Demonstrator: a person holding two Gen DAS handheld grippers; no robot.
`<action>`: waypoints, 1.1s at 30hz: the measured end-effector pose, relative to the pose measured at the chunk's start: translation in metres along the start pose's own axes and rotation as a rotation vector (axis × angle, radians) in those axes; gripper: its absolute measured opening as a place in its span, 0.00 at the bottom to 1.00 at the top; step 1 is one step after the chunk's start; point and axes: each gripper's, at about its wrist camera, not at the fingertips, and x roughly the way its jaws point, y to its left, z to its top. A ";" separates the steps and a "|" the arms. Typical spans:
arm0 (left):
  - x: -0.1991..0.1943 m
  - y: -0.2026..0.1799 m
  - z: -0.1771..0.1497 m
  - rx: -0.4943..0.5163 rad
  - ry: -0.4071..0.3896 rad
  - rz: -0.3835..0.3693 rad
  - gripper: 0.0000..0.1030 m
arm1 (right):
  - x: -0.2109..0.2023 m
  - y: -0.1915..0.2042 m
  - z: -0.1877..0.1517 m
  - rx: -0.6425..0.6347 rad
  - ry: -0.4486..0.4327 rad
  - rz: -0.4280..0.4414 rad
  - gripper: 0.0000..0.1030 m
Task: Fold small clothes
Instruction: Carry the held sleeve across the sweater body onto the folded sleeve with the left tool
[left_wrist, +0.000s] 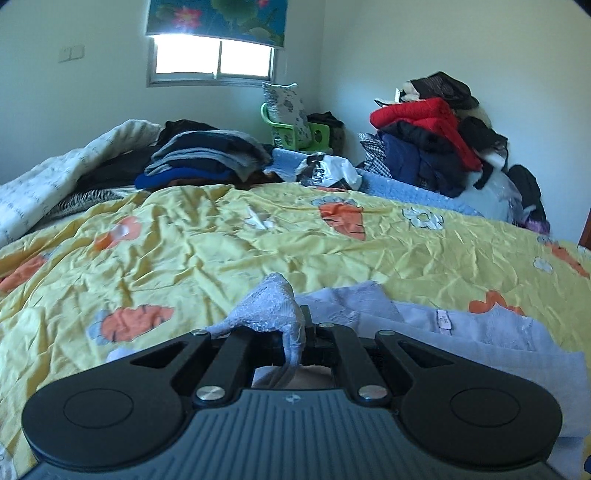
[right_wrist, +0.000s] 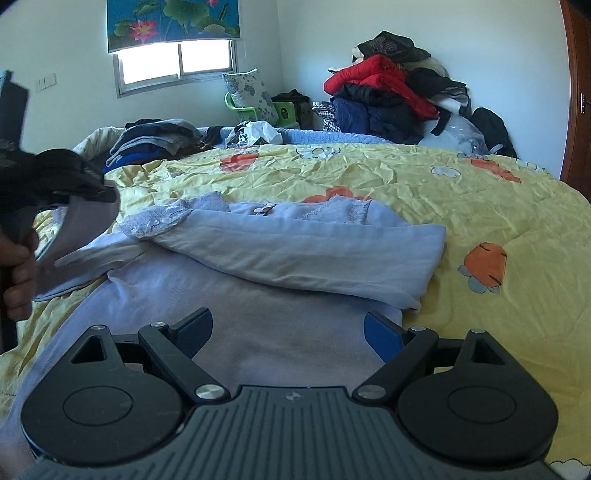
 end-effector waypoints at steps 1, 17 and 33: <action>0.001 -0.005 0.001 0.010 0.000 -0.001 0.04 | 0.000 -0.001 0.000 0.003 0.000 0.004 0.88; 0.010 -0.107 0.016 0.174 -0.005 -0.090 0.04 | -0.007 -0.021 -0.007 0.050 0.002 0.012 0.88; 0.012 -0.203 -0.002 0.325 0.015 -0.218 0.04 | -0.013 -0.045 -0.018 0.093 0.014 -0.019 0.88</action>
